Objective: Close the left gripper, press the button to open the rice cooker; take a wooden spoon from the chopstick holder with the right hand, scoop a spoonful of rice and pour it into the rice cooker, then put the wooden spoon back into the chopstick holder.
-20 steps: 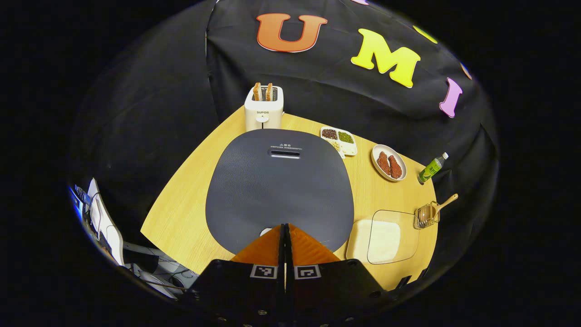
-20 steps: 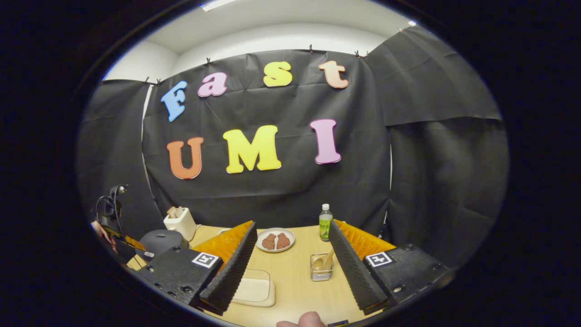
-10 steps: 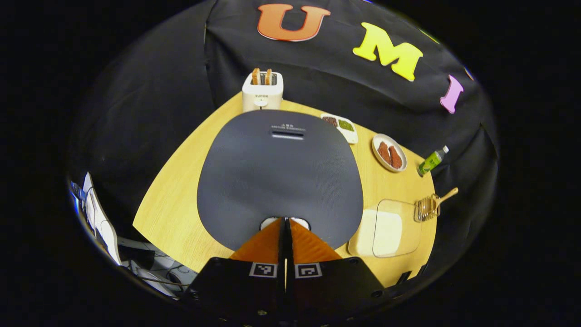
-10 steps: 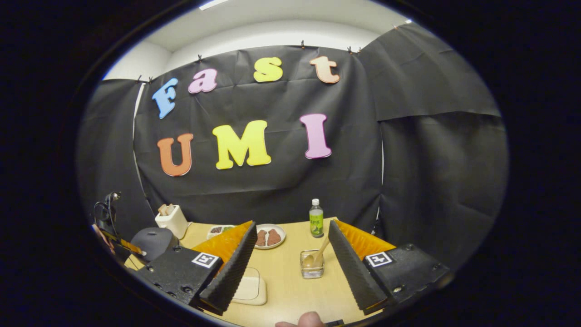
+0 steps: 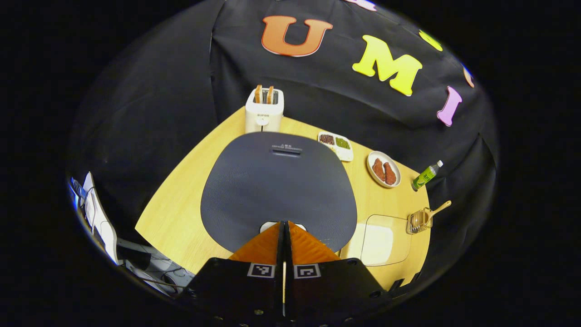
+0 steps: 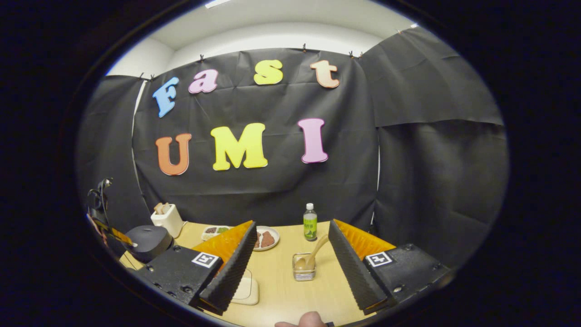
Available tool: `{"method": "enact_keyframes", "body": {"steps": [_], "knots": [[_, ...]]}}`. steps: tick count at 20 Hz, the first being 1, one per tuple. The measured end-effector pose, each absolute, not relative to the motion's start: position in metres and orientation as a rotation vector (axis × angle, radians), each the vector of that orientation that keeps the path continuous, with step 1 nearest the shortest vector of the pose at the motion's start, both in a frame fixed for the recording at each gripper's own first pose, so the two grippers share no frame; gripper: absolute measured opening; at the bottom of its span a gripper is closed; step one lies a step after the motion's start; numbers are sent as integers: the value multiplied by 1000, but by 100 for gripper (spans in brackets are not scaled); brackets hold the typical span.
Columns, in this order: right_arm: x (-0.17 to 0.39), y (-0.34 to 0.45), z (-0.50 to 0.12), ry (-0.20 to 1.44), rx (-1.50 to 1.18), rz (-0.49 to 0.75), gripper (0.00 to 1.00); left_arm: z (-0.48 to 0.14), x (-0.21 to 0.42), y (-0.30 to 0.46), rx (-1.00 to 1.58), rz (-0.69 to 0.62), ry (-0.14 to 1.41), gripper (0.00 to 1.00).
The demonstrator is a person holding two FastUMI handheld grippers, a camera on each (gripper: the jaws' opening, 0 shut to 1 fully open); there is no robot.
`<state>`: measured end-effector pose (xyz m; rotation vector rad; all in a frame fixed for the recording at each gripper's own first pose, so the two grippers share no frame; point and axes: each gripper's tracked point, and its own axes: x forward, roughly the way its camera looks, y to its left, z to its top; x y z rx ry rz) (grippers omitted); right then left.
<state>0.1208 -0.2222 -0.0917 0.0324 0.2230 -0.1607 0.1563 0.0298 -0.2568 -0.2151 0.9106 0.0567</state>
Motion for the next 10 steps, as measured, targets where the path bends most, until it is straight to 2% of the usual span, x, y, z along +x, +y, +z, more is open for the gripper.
{"method": "enact_keyframes", "body": {"steps": [3, 4, 5, 6, 7, 9, 10], "knots": [[117, -226, -86, 214, 26, -172, 100, -216, 166, 27, -218, 51, 799, 5], [115, -226, -84, 210, 24, -172, 100, -201, 173, 23, -230, 44, 754, 16], [114, -226, -82, 206, 22, -172, 100, -184, 178, 18, -244, 25, 697, 20], [114, -226, -81, 204, 21, -172, 100, -169, 184, 17, -235, 18, 643, 32], [113, -226, -79, 201, 18, -171, 100, -156, 191, 18, -208, 18, 587, 35], [110, -226, -76, 192, 10, -171, 100, -134, 197, 12, -188, -3, 511, 36], [110, -226, -75, 189, 5, -170, 100, -120, 199, 8, -187, -16, 474, 58]]}}
